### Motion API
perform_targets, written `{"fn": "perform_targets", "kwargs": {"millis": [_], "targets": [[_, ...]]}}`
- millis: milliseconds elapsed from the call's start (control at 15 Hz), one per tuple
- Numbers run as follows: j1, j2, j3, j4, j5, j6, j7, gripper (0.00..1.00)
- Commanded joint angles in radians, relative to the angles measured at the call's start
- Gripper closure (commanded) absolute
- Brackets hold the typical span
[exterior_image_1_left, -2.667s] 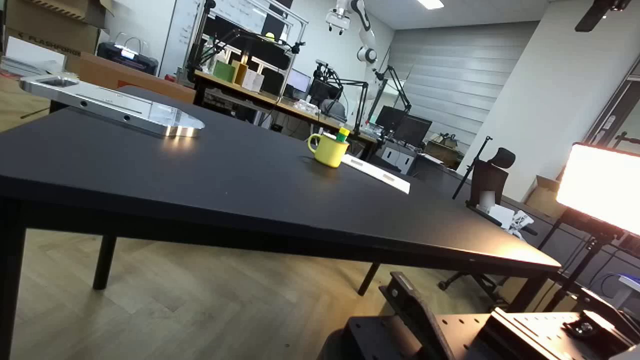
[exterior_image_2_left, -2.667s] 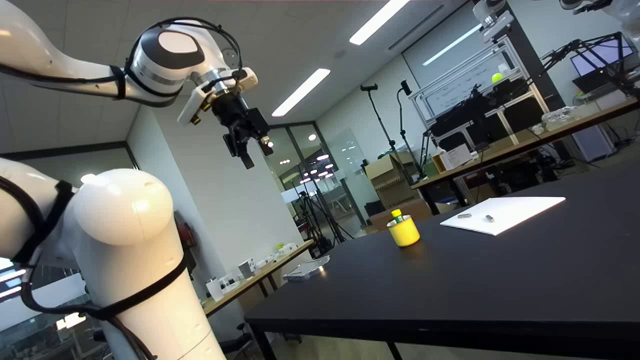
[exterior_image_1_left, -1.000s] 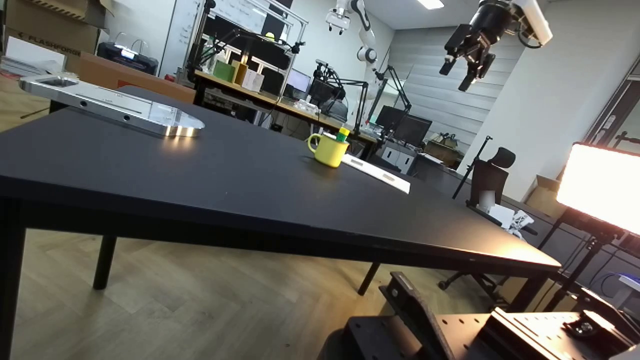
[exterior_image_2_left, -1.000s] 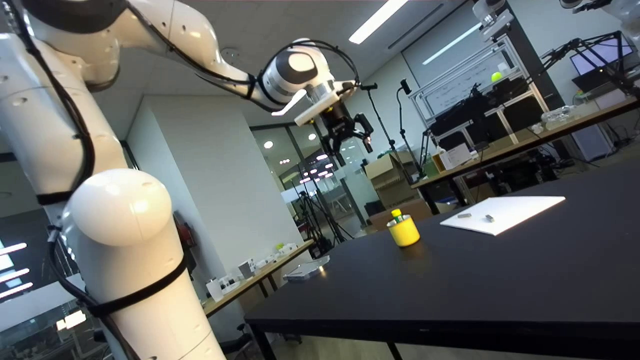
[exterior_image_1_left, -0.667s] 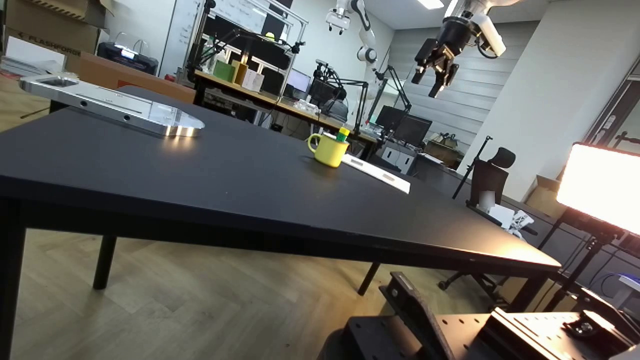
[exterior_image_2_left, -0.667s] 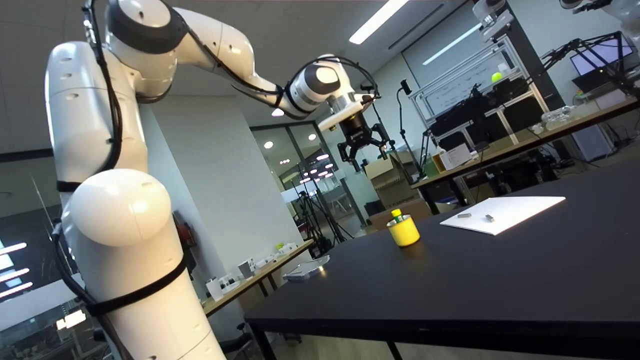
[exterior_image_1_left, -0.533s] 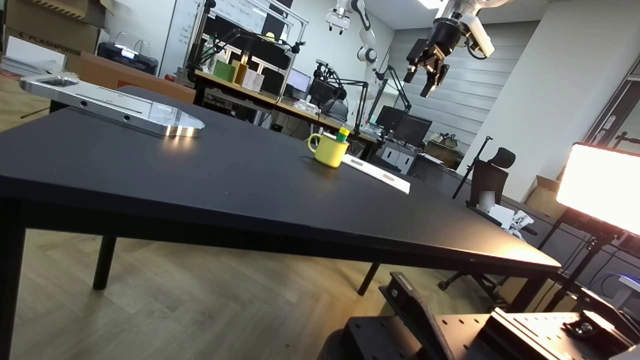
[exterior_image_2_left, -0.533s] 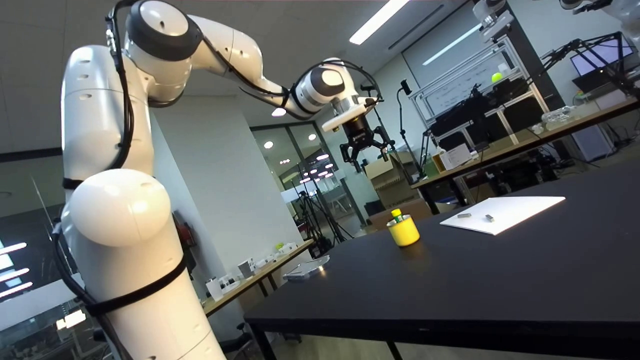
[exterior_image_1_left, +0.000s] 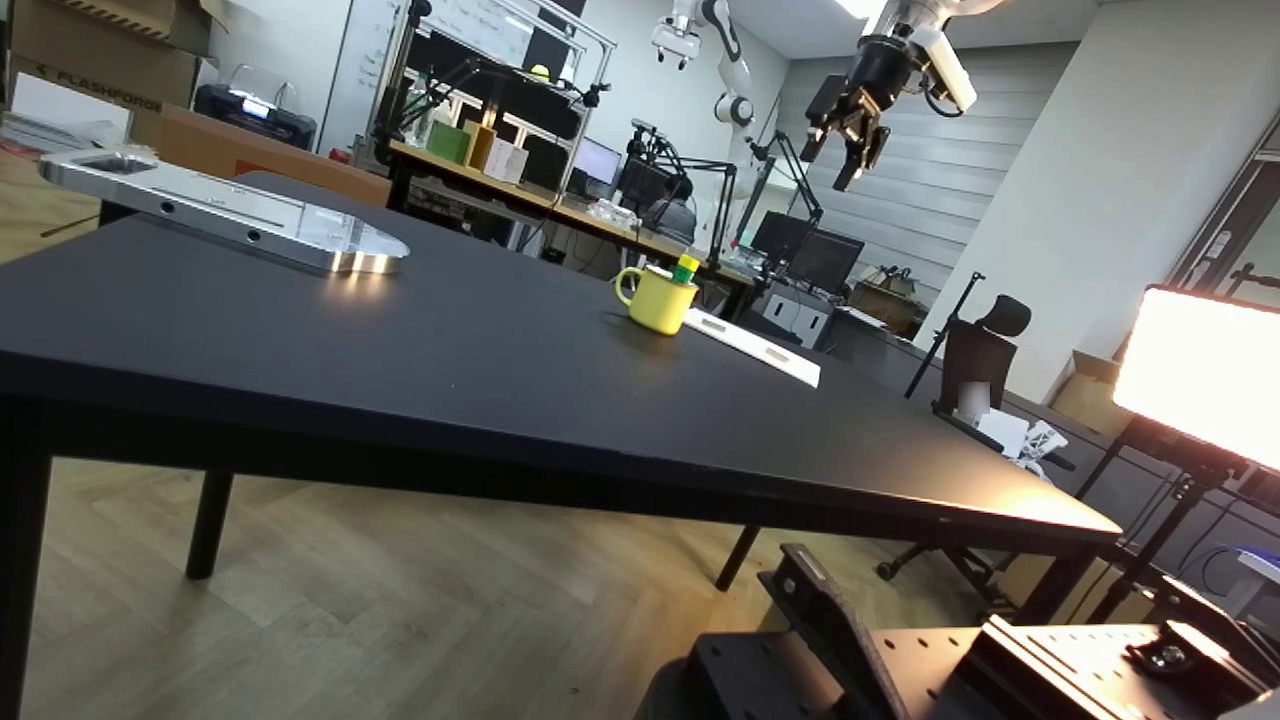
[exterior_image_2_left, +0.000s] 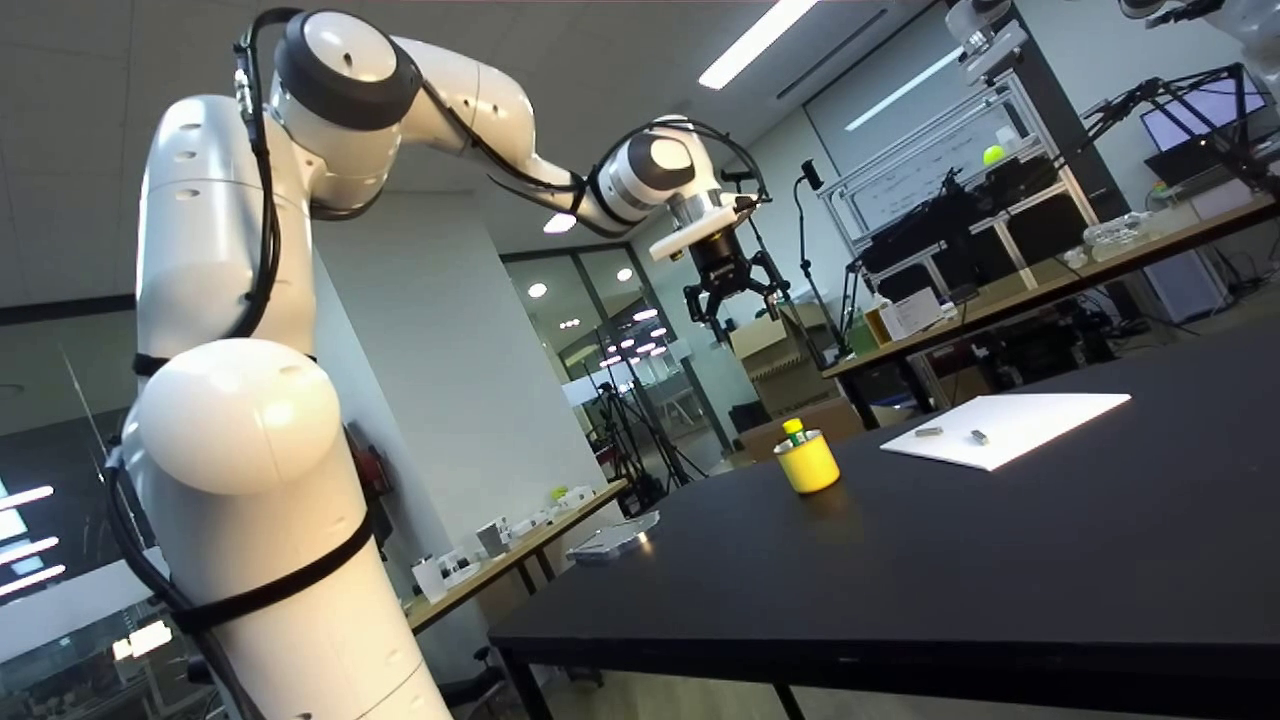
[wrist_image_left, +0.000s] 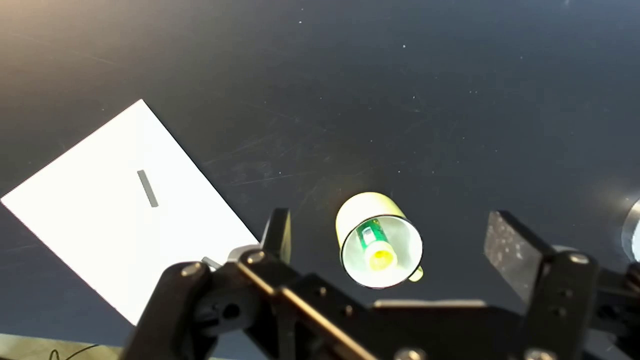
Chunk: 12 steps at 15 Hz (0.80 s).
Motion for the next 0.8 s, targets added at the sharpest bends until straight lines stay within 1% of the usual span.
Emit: {"fn": "perform_targets", "kwargs": {"millis": [0, 67, 200, 400, 600, 733], "targets": [[-0.023, 0.019, 0.021, 0.031, -0.025, 0.0, 0.009, 0.0], [-0.029, 0.046, 0.022, 0.069, -0.026, -0.016, 0.0, 0.0], [-0.033, 0.124, 0.021, 0.177, -0.064, -0.039, -0.012, 0.0], [-0.033, 0.24, 0.028, 0.332, -0.123, -0.033, -0.024, 0.0], [-0.025, 0.367, 0.056, 0.481, -0.131, -0.059, -0.027, 0.0], [-0.017, 0.434, 0.078, 0.552, -0.128, -0.069, -0.031, 0.0]]}}
